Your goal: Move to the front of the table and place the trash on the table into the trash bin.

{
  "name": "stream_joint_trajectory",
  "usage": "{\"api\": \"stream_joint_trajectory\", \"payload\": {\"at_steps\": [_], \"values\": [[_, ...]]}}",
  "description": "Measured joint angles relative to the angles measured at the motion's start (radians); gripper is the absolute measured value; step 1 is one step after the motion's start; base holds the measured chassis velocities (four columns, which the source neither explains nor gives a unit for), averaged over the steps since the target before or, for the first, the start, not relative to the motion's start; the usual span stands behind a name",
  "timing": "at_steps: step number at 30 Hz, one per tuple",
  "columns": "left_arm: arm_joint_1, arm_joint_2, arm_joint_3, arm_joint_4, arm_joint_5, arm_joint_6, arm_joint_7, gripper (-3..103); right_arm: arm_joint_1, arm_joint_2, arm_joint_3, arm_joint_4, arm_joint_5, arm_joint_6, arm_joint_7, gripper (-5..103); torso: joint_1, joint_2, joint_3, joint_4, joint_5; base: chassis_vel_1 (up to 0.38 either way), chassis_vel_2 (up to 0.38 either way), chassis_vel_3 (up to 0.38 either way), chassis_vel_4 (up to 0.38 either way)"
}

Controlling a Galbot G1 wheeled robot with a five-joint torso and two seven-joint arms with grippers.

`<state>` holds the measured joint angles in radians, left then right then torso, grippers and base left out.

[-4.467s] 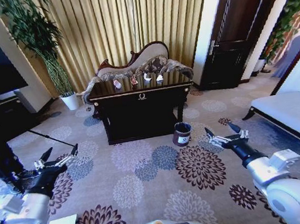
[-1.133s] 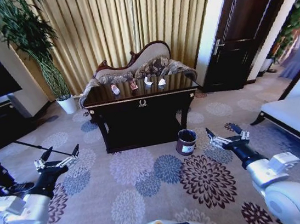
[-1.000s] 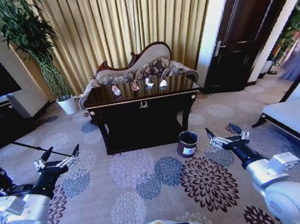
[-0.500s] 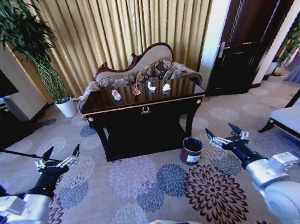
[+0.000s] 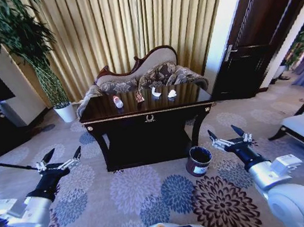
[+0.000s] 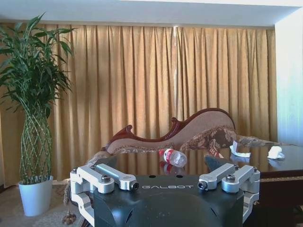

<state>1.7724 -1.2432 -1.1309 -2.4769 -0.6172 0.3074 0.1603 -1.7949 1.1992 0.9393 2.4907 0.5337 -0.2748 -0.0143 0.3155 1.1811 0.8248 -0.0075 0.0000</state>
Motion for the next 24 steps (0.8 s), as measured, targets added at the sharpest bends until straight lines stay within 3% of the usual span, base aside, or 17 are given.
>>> {"api": "stream_joint_trajectory", "payload": {"at_steps": [24], "values": [[-0.003,0.0,0.002,0.01,-0.001,-0.006,0.008,100,0.002,0.002,-0.008,-0.003,-0.006,0.0,-0.01,100,0.0,0.0,0.0,0.0,0.0001,-0.186,0.192,0.184,-0.189]]}}
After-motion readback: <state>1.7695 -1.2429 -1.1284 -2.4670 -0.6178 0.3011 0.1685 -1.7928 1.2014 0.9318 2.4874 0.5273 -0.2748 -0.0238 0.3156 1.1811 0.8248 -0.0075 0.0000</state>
